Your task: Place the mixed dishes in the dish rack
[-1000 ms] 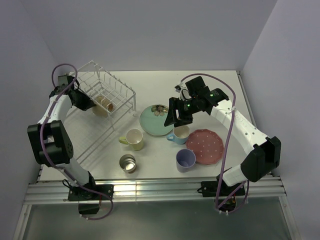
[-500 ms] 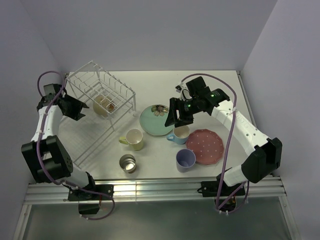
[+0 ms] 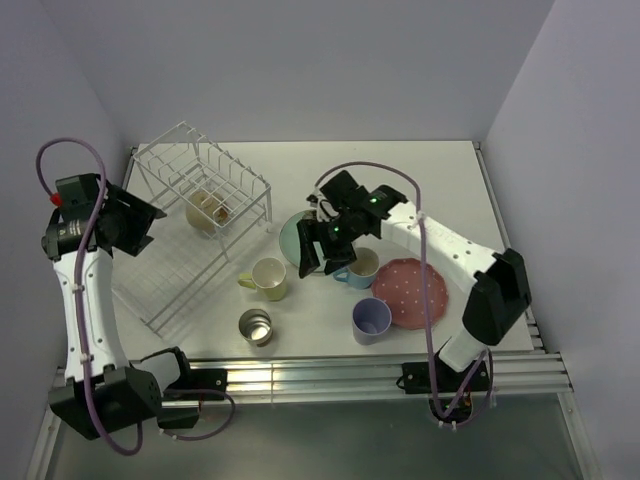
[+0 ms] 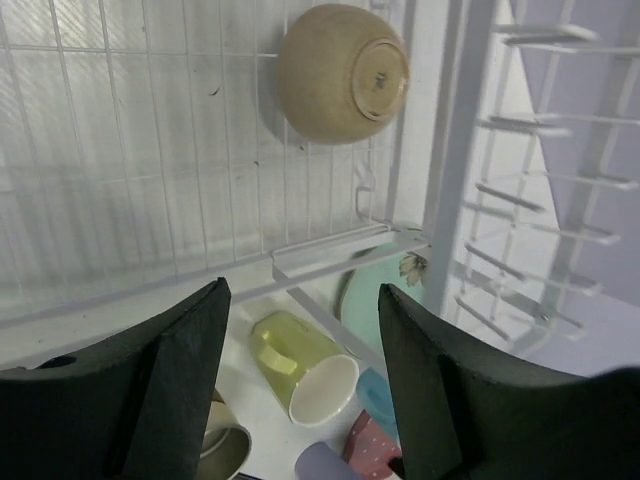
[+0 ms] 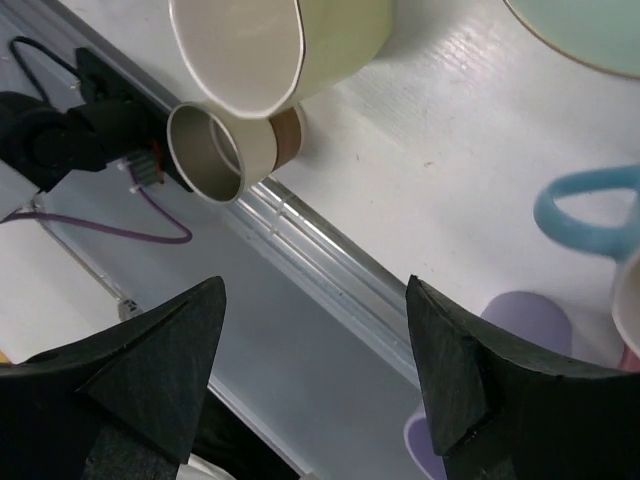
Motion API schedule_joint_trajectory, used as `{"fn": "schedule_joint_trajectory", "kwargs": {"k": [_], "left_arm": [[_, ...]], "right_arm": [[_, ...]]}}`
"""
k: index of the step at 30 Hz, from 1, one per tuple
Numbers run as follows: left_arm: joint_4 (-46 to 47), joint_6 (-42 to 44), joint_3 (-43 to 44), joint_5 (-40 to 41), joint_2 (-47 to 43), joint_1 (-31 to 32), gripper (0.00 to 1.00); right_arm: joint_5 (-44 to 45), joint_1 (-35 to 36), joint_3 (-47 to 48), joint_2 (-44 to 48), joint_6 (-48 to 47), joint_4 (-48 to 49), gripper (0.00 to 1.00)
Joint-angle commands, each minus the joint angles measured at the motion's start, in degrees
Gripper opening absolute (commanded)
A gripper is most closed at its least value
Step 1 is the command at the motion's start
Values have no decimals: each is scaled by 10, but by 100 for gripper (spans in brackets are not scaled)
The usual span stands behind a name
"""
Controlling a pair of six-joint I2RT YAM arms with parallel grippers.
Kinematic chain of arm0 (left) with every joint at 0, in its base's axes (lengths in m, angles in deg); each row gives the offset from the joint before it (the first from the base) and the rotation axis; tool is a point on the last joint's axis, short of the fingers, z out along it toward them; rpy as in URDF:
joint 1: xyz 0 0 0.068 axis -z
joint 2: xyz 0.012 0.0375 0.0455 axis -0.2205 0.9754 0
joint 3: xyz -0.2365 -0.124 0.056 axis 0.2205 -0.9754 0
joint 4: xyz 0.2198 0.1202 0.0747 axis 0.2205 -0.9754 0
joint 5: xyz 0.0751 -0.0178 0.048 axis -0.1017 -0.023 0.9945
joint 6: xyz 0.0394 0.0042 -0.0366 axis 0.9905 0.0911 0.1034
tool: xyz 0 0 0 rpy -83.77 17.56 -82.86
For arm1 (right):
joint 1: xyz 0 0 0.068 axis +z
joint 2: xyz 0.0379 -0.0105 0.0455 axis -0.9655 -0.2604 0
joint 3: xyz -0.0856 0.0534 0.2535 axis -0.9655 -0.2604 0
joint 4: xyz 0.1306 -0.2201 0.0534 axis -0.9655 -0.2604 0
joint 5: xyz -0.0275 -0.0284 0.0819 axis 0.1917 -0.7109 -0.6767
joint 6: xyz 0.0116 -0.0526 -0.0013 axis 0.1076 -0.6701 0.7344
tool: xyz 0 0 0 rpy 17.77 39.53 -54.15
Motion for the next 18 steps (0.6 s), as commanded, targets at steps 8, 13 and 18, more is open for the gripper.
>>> {"fn": "schedule_joint_trajectory", "kwargs": {"k": [8, 13, 18], "left_arm": [[-148, 9, 42, -81, -130, -2, 66], [-165, 11, 32, -139, -168, -2, 65], [-185, 36, 59, -154, -167, -2, 64]], "right_arm": [[85, 44, 134, -142, 39, 30, 78], [109, 58, 152, -201, 67, 50, 75], [133, 69, 148, -232, 86, 78, 72]]}}
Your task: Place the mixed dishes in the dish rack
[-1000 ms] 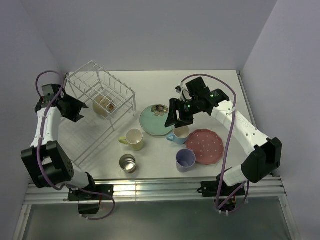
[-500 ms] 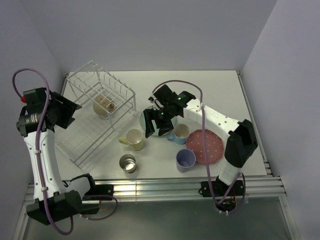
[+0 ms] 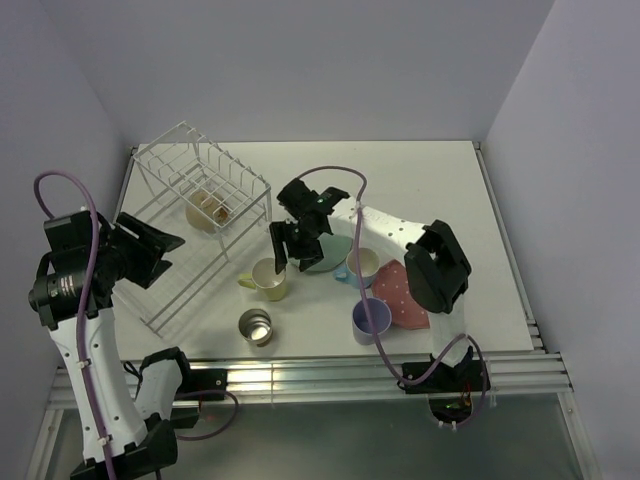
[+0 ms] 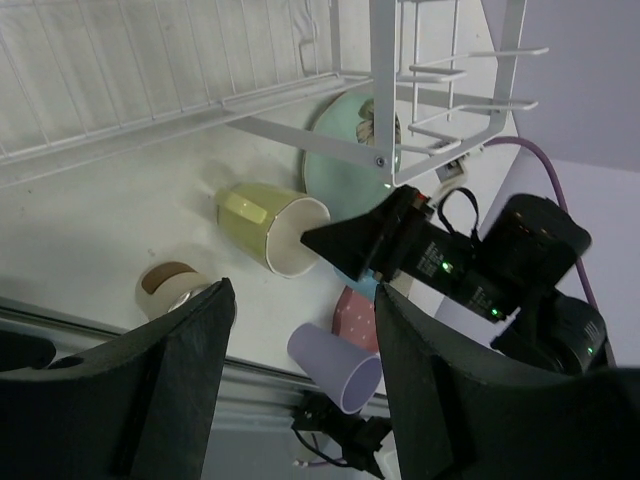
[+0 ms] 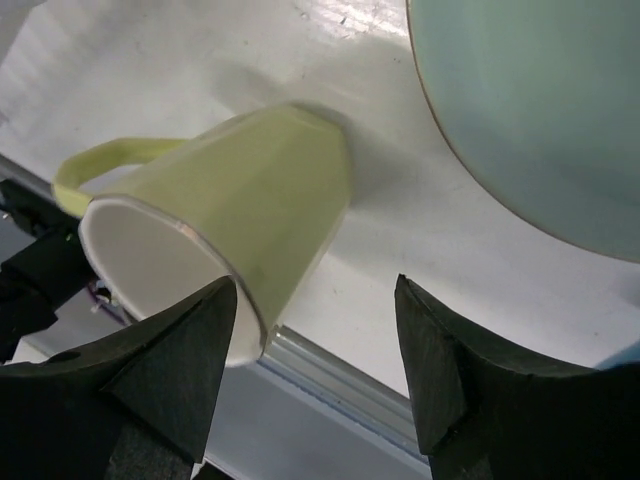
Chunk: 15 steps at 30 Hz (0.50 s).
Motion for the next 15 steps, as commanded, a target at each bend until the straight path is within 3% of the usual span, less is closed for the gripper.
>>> {"fn": "schedule_joint_trajectory", "kwargs": {"k": [1, 10, 11, 12, 13, 15], "left_arm": [[-20, 23, 33, -31, 3, -2, 64], [-43, 33, 77, -36, 9, -2, 63], [-43, 30, 80, -37, 10, -2, 63], [-42, 30, 83, -38, 11, -2, 63], [-44, 30, 88, -42, 12, -2, 63], [-46, 29, 99, -46, 15, -2, 63]], "right_arm": [[33, 9, 21, -22, 25, 29, 70], [85, 20, 9, -23, 43, 30, 40], [88, 19, 4, -21, 42, 31, 28], [91, 19, 2, -18, 40, 35, 22], [94, 20, -1, -11, 40, 36, 6], [100, 19, -1, -1, 34, 29, 0]]}}
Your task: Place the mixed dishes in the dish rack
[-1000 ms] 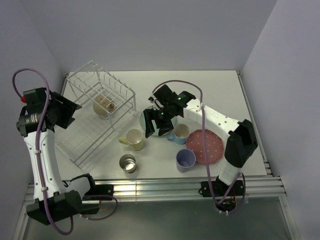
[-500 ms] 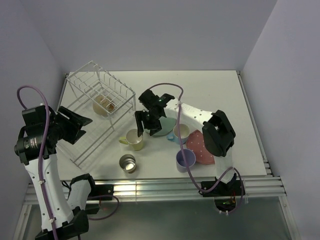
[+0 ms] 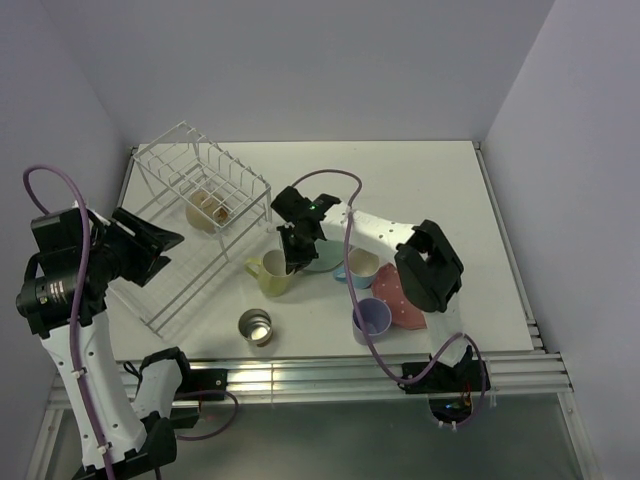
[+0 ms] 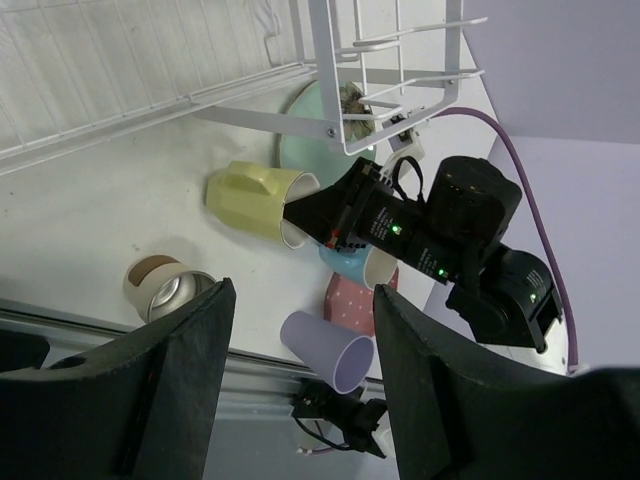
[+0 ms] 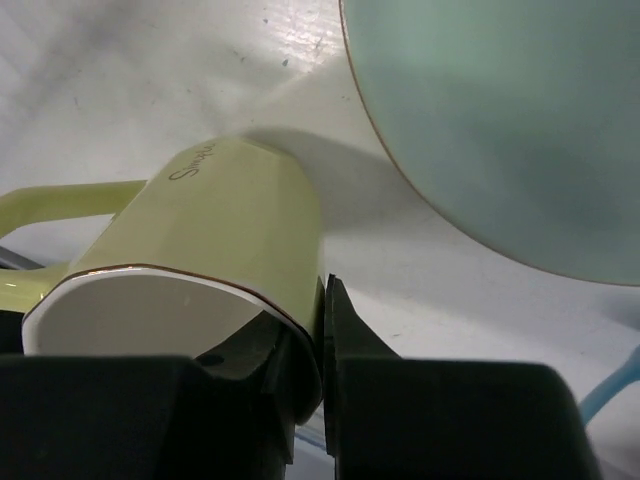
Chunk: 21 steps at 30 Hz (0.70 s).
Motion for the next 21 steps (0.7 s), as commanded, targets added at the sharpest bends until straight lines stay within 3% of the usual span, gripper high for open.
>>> {"fn": "schedule_joint_trajectory", "kwargs": {"k": [1, 7, 11, 14, 17, 21], "left_arm": [[-5, 9, 35, -26, 8, -2, 63], [-5, 6, 41, -111, 18, -2, 67], [24, -4, 13, -205, 11, -2, 75], [84, -7, -12, -279, -5, -2, 83], [147, -22, -24, -320, -25, -2, 87], [185, -13, -48, -338, -51, -2, 89]], "right_arm": [[26, -1, -2, 46, -6, 8, 0], [-9, -28, -43, 165, -6, 11, 0], [-115, -85, -94, 253, 14, 29, 0], [-258, -141, -115, 299, 48, 60, 0], [-385, -166, -127, 324, 107, 102, 0], [-483, -165, -160, 361, 271, 263, 0]]}}
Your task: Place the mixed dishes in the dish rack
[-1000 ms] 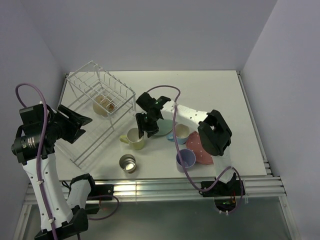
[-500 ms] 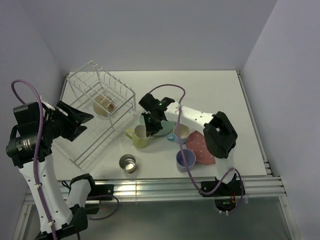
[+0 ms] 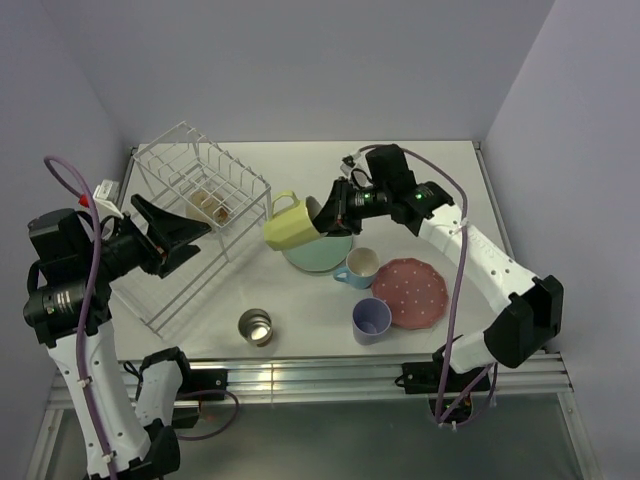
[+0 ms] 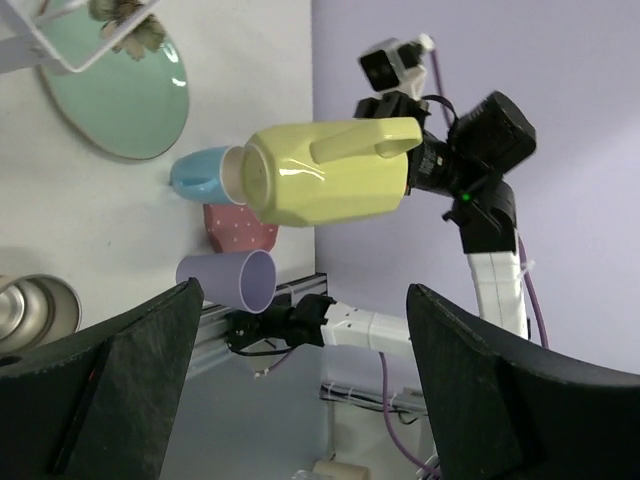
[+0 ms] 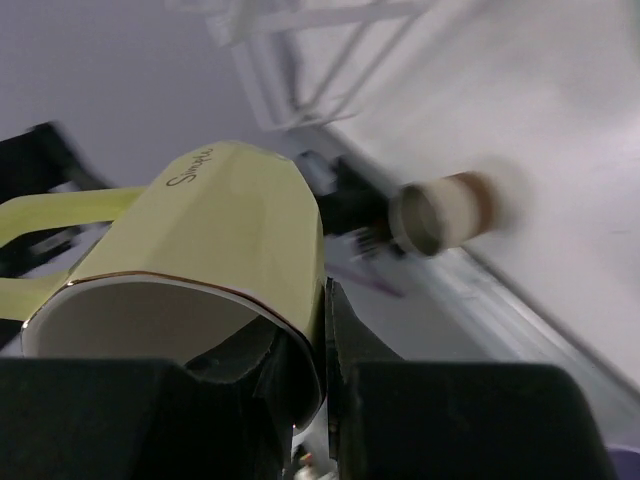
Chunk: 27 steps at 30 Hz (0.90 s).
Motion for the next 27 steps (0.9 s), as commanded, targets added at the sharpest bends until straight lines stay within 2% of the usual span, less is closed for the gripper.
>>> {"fn": "schedule_joint_trajectory", "kwargs": {"k": [1, 2, 5, 6, 11, 14, 17, 22, 27], "left_arm": [[80, -2, -16, -62, -27, -2, 89], [98, -4, -19, -61, -35, -2, 90], [126, 3, -28, -60, -41, -2, 91], [128, 8, -26, -55, -40, -2, 92], [142, 41, -1, -51, -16, -2, 93], [154, 50, 10, -61, -2, -2, 94], [174, 44, 15, -69, 5, 0, 94], [281, -27, -11, -111, -10, 5, 94], [343, -89, -27, -144, -17, 5, 95]], "right_arm": [[-195, 12, -38, 42, 173, 192, 0], [-208, 14, -48, 47, 241, 265, 0], [-240, 28, -76, 59, 333, 364, 0], [-245, 33, -82, 61, 395, 439, 0], [-254, 73, -87, 40, 573, 650, 0], [-250, 99, -69, 16, 630, 715, 0], [-247, 114, -41, -11, 644, 723, 0], [-244, 129, -20, -46, 664, 744, 0], [-248, 129, -27, -61, 707, 802, 0]]}}
